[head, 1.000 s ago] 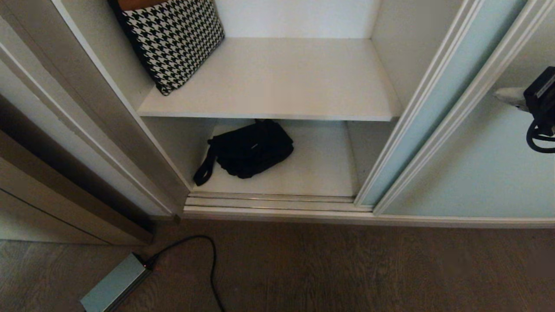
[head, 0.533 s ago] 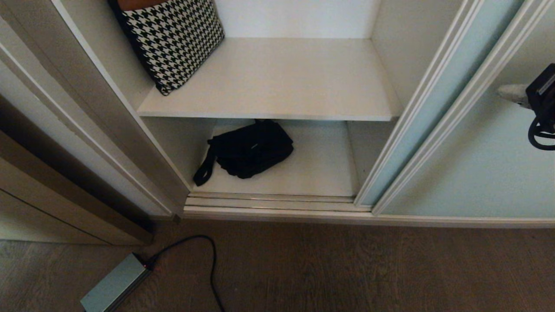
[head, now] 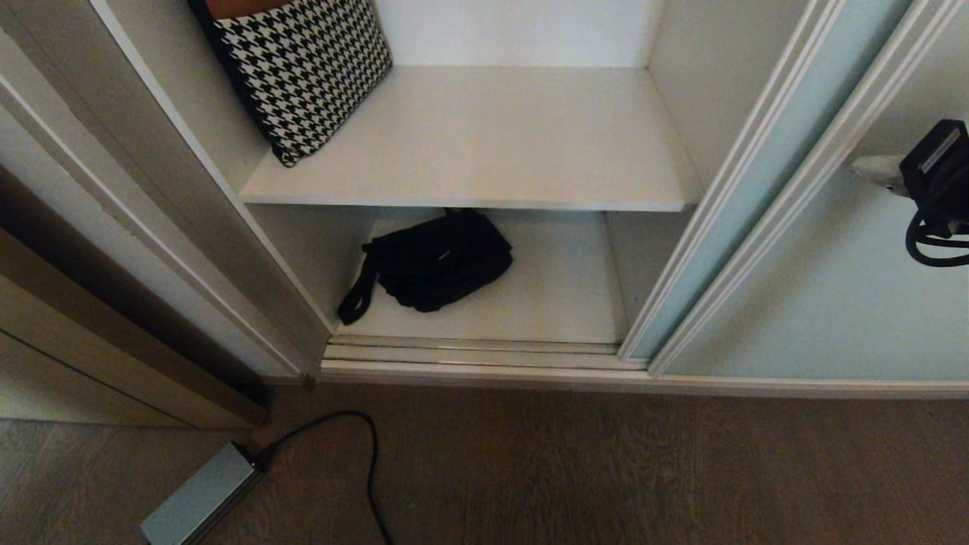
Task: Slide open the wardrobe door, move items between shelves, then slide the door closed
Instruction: Close the door
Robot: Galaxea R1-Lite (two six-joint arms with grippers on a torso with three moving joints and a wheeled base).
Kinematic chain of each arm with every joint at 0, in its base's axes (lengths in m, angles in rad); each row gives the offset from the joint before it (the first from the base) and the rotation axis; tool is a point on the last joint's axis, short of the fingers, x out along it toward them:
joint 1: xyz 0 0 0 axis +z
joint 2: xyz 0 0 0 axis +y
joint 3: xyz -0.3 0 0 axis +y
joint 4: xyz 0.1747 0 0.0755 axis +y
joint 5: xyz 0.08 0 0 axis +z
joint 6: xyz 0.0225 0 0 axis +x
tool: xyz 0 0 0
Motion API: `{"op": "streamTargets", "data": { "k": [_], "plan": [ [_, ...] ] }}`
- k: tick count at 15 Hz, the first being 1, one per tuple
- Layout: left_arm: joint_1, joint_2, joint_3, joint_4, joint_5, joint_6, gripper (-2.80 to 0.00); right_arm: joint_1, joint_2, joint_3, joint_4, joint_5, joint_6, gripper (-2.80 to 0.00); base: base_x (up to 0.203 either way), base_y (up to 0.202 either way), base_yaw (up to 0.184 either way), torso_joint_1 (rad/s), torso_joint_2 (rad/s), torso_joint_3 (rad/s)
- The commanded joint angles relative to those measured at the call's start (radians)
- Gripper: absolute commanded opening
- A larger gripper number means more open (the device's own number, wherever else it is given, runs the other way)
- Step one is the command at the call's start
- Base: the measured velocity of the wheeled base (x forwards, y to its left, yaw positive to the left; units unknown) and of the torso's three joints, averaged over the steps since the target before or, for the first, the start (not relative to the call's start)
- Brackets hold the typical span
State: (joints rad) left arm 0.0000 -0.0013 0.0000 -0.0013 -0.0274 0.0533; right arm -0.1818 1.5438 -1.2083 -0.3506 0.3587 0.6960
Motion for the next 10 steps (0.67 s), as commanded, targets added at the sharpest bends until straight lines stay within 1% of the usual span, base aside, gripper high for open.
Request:
{"op": "streamTargets", "data": {
  "k": [1, 3, 5, 7, 10],
  "plan": [
    [0.000, 0.001, 0.000, 0.000, -0.002, 0.000, -2.80, 0.025, 0.004, 0.001, -0.002, 0.002, 0.004, -2.80, 0.000, 0.000, 0.000, 0.000, 0.00, 0.000],
    [0.000, 0.001, 0.000, 0.000, 0.000, 0.000, -2.80, 0.051, 0.004, 0.005, -0.002, 0.000, 0.002, -2.80, 0.000, 0.000, 0.000, 0.000, 0.00, 0.000],
    [-0.002, 0.001, 0.000, 0.000, -0.003, 0.000, -2.80, 0.056, 0.018, 0.004, -0.002, -0.004, -0.029, -2.80, 0.000, 0.000, 0.000, 0.000, 0.00, 0.000],
    [0.000, 0.001, 0.000, 0.000, -0.003, 0.000, -2.80, 0.056, 0.028, -0.001, -0.005, -0.004, -0.038, -2.80, 0.000, 0.000, 0.000, 0.000, 0.00, 0.000],
    [0.000, 0.001, 0.000, 0.000, 0.000, 0.000, -2.80, 0.056, -0.018, 0.050, -0.034, -0.003, -0.040, -2.80, 0.000, 0.000, 0.000, 0.000, 0.00, 0.000]
  ]
}}
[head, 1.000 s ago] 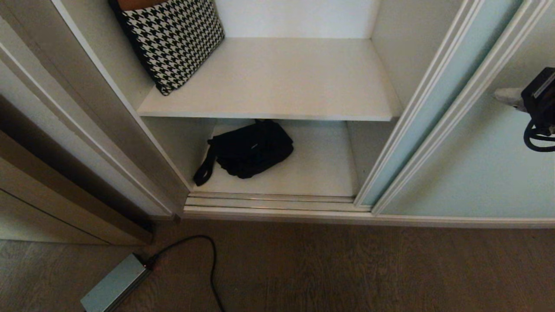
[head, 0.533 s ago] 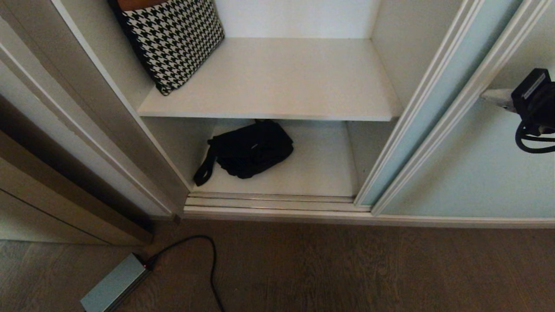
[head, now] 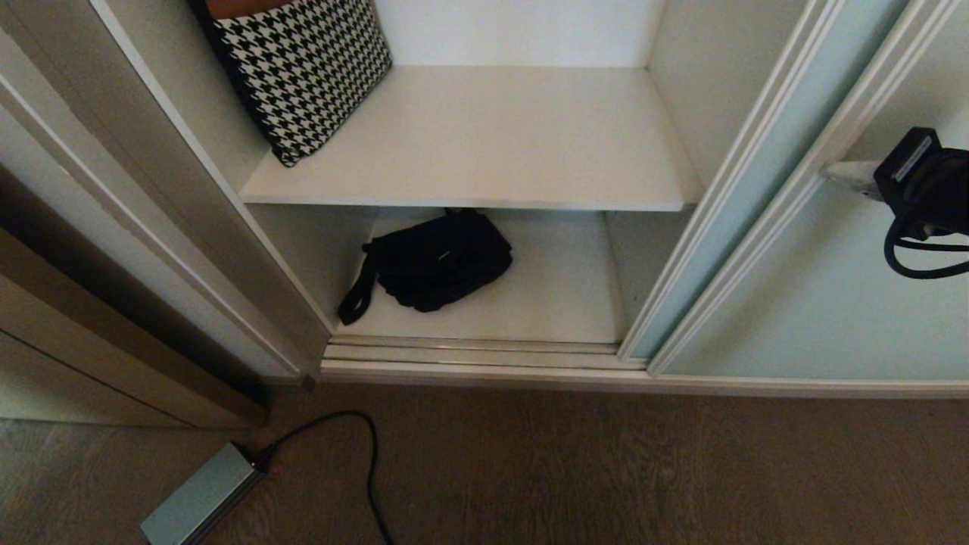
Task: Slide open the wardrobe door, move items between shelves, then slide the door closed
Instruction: Close the door
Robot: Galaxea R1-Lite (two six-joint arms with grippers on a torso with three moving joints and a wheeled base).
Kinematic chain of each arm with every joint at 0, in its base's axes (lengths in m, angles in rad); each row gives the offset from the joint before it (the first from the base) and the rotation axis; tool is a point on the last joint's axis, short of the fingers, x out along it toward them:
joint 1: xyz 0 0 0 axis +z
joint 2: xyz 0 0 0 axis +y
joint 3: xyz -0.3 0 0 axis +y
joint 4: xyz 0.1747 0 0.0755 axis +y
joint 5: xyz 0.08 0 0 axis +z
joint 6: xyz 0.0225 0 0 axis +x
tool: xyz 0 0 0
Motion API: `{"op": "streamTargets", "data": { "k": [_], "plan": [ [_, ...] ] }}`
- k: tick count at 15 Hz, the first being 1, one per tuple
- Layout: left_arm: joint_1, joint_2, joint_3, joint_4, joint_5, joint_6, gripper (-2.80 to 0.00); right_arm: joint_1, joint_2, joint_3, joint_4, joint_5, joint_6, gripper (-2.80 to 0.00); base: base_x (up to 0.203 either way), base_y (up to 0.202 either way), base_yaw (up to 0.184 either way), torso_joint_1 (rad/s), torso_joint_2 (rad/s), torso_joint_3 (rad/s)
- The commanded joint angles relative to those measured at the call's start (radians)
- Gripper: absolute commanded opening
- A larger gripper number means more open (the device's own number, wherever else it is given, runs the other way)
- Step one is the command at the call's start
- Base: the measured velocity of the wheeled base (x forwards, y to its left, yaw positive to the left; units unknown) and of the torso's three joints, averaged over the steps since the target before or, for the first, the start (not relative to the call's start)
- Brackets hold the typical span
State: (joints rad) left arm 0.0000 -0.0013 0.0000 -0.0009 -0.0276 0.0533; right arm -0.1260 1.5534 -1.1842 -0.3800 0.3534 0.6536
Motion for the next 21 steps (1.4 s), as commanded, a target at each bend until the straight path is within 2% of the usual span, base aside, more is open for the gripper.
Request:
{"op": "streamTargets", "data": {
  "k": [1, 4, 11, 21],
  "plan": [
    [0.000, 0.001, 0.000, -0.001, 0.000, 0.000, -2.80, 0.000, -0.057, 0.055, -0.008, 0.004, 0.001, -2.80, 0.000, 0.000, 0.000, 0.000, 0.00, 0.000],
    [0.000, 0.001, 0.000, -0.001, 0.000, 0.000, -2.80, -0.006, -0.123, 0.116, -0.060, 0.004, 0.005, -2.80, 0.000, 0.000, 0.000, 0.000, 0.00, 0.000],
    [0.000, 0.001, 0.000, -0.001, 0.000, 0.000, -2.80, -0.038, -0.072, 0.076, -0.135, -0.036, 0.002, -2.80, 0.000, 0.000, 0.000, 0.000, 0.00, 0.000],
    [0.000, 0.001, 0.000, -0.001, 0.000, 0.000, -2.80, -0.046, 0.013, 0.018, -0.142, -0.057, 0.001, -2.80, 0.000, 0.000, 0.000, 0.000, 0.00, 0.000]
  ]
}}
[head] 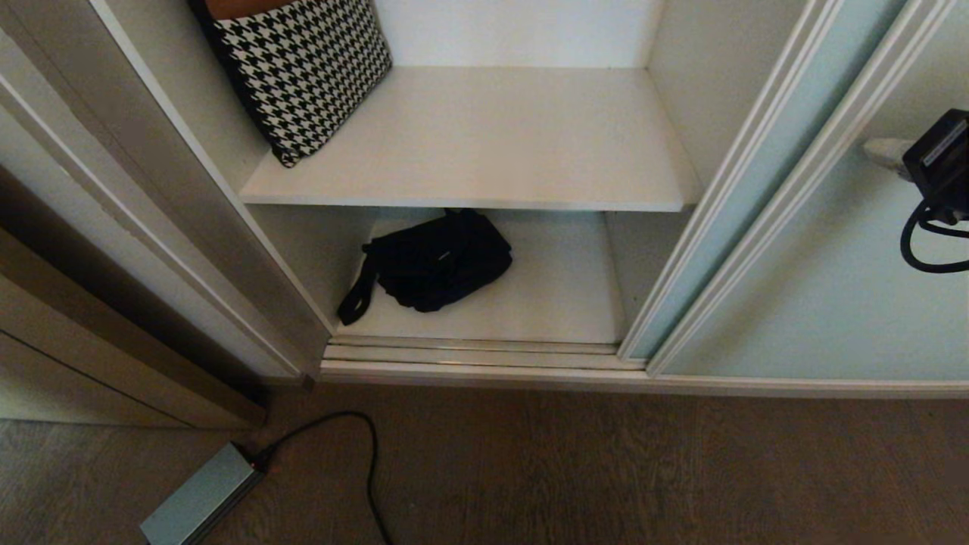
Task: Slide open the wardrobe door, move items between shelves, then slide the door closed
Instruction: Close the door
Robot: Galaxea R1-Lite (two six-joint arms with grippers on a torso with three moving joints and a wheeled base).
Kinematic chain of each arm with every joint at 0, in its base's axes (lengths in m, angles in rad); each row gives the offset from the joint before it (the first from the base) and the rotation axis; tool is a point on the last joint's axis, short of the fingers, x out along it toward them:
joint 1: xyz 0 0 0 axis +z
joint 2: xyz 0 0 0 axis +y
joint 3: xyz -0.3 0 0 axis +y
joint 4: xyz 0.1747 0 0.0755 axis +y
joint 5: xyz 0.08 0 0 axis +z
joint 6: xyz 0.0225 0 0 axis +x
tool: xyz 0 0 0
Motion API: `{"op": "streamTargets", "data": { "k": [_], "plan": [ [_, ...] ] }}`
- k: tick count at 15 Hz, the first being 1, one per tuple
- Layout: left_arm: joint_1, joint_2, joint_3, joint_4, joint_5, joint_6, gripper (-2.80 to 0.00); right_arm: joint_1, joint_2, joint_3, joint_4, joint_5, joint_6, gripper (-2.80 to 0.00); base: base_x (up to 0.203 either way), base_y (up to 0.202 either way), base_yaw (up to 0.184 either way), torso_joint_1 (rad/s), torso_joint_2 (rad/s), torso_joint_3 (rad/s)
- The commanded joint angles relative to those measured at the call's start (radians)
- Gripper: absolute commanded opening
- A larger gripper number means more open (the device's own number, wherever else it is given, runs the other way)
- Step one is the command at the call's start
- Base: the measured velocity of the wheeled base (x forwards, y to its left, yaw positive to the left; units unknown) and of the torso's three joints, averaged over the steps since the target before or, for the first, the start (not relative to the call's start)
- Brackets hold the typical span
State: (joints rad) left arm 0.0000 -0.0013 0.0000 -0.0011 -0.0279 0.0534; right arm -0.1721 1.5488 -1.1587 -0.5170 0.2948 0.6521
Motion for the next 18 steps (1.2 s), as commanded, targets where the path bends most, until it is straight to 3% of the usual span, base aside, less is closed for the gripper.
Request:
{"op": "streamTargets", "data": {
  "k": [1, 13, 18],
  "plan": [
    [0.000, 0.001, 0.000, 0.000, 0.000, 0.000, -2.80, 0.002, 0.021, -0.009, -0.005, 0.001, 0.001, -2.80, 0.000, 0.000, 0.000, 0.000, 0.00, 0.000],
    [0.000, 0.001, 0.000, 0.000, 0.000, 0.000, -2.80, 0.094, 0.040, -0.001, -0.006, 0.000, 0.000, -2.80, 0.000, 0.000, 0.000, 0.000, 0.00, 0.000],
    [0.000, 0.001, 0.000, 0.000, 0.000, 0.000, -2.80, 0.217, 0.044, -0.011, -0.005, -0.002, -0.048, -2.80, 0.000, 0.000, 0.000, 0.000, 0.00, 0.000]
  ]
}}
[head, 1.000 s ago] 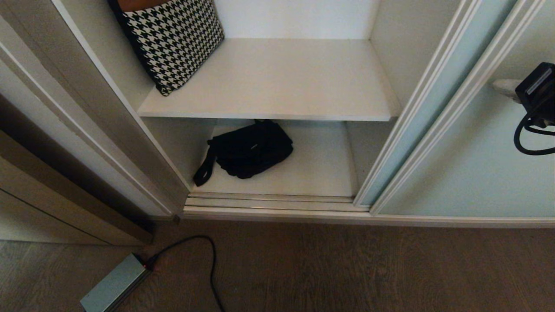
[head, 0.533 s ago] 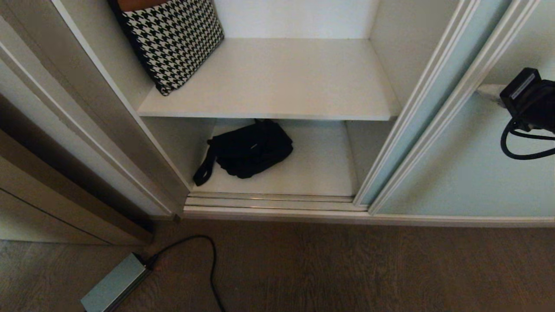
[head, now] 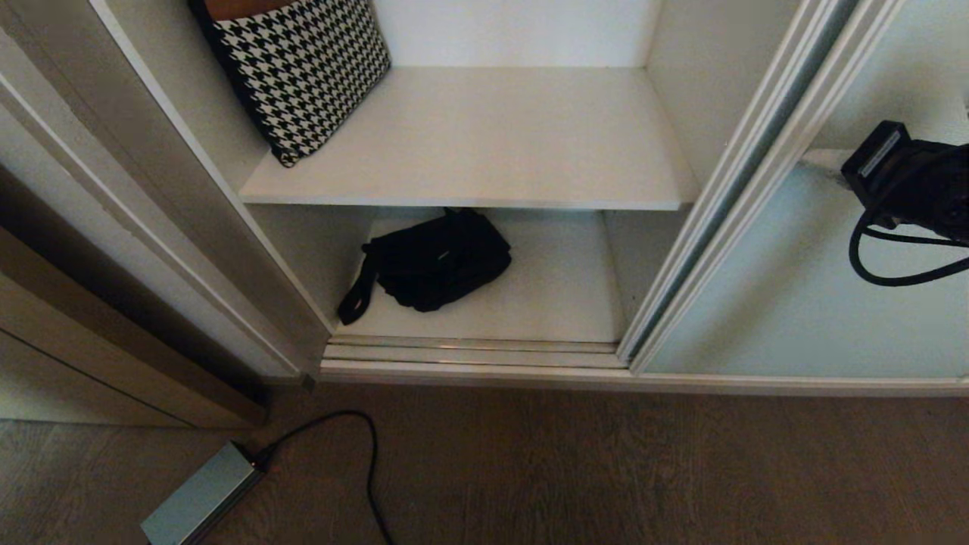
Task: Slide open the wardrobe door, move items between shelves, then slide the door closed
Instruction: Close the door
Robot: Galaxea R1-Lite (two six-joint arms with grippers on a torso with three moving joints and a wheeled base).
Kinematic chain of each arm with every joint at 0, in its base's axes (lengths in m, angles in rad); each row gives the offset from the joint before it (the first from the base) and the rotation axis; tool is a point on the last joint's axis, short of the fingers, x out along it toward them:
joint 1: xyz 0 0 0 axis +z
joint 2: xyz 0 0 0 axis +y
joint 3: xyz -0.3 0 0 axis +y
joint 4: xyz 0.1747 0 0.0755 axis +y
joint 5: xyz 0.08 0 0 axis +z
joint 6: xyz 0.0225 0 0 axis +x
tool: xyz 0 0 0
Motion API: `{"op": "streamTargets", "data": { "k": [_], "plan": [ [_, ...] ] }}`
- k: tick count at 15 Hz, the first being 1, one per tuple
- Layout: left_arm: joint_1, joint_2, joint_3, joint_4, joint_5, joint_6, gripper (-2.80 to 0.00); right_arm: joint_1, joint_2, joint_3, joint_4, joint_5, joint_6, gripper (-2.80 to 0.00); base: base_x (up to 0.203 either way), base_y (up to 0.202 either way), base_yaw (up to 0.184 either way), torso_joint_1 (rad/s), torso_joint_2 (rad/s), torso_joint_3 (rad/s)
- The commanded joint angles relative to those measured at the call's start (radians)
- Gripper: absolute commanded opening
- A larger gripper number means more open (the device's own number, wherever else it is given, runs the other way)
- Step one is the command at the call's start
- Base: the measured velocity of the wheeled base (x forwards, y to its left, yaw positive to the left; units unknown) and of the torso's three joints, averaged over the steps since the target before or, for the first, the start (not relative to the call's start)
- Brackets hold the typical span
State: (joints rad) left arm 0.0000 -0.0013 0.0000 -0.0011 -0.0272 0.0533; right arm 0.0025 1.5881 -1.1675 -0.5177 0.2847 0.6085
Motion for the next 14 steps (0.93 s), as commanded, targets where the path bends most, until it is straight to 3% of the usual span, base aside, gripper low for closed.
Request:
{"op": "streamTargets", "data": {
  "k": [1, 5, 9, 12, 14],
  "plan": [
    [0.000, 0.001, 0.000, 0.000, 0.000, 0.000, -2.80, 0.082, 0.008, -0.004, -0.004, 0.007, -0.014, -2.80, 0.000, 0.000, 0.000, 0.000, 0.00, 0.000],
    [0.000, 0.001, 0.000, 0.001, 0.000, 0.000, -2.80, 0.260, 0.023, -0.001, -0.006, -0.055, -0.027, -2.80, 0.000, 0.000, 0.000, 0.000, 0.00, 0.000],
    [0.000, 0.001, 0.000, 0.000, 0.000, 0.000, -2.80, 0.433, -0.040, 0.025, -0.011, -0.133, -0.110, -2.80, 0.000, 0.000, 0.000, 0.000, 0.00, 0.000],
    [0.000, 0.001, 0.000, 0.000, 0.000, 0.000, -2.80, 0.467, -0.162, 0.080, -0.011, -0.165, -0.122, -2.80, 0.000, 0.000, 0.000, 0.000, 0.00, 0.000],
    [0.000, 0.001, 0.000, 0.000, 0.000, 0.000, -2.80, 0.443, -0.233, 0.137, -0.011, -0.170, -0.124, -2.80, 0.000, 0.000, 0.000, 0.000, 0.00, 0.000]
  ]
}}
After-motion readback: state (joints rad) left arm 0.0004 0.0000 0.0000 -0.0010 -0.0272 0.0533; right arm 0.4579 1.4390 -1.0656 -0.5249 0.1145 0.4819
